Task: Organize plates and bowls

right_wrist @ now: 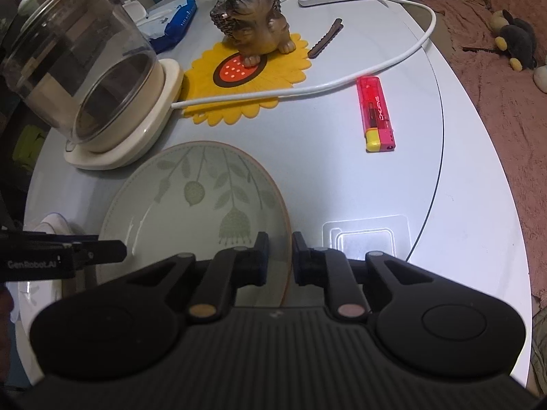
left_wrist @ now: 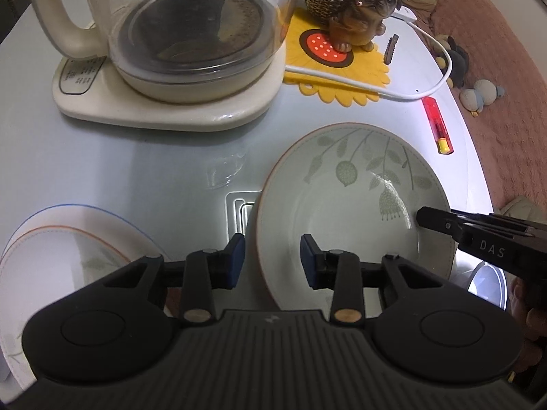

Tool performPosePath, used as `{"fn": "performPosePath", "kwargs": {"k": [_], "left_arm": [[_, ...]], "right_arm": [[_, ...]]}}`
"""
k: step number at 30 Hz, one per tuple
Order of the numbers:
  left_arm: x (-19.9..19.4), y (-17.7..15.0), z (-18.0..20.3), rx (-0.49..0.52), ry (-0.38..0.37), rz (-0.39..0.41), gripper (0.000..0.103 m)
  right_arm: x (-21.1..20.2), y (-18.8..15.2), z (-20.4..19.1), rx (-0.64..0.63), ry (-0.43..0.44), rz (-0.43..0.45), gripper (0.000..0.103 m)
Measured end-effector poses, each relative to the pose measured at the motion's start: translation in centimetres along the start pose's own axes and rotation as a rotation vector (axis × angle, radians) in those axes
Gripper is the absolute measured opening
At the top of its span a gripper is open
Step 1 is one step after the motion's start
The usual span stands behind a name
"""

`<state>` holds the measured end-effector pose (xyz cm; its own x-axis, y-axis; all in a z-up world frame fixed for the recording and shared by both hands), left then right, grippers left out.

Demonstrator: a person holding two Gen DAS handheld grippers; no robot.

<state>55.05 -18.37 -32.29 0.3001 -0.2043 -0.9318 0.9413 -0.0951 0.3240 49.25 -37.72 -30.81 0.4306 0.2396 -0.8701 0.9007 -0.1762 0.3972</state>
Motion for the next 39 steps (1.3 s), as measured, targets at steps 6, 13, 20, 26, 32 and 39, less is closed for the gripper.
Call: {"fn": "performPosePath", "kwargs": {"k": [6, 13, 20, 26, 32, 39], "left_arm": [[0.6, 0.0, 0.1, -0.043, -0.014, -0.024, 0.035], [-0.3, -0.7, 0.2, -0.111, -0.067, -0.032, 0.035], [-2.8, -0.9, 0.6, -0.138, -0.127, -0.012, 0.035], [-6.3, -0.4, 1.5, -0.088, -0.147, 0.007, 0.035], [-10.2, -0.2, 1.1, -0.094, -0.166, 0.052, 0.035], [-14.1, -1.6, -0.7, -0.138, -0.162, 0.107, 0.035]], "right_arm": [[0.1, 0.0, 0.0, 0.007, 0.005, -0.004, 0.017], [-0.3, -0.4, 0.4, 0.028, 0.008, -0.023, 0.018], [-2.2, -0.4, 0.4, 0.027, 0.01, -0.018, 0.018], [-5.1, -0.2, -0.1, 0.055, 0.028, -0.004, 0.018], [-8.4, 0.2, -1.8, 0.042, 0.059, 0.041, 0.018], [-11.1, 0.0, -4.5, 0.038, 0.119, 0.062, 0.018]]}}
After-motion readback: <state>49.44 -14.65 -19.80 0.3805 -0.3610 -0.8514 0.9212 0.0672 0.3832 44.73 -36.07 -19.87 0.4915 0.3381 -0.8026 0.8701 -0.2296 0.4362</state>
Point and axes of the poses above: each gripper's, at about its wrist camera, not at the fingertips, and x roughly the way its jaws point, z to its right, y to its top, the point moved 9 cm from there along x, roughly the way its jaws point, and after that the axes turned 5 degrees about x, right-handed, at the moved point
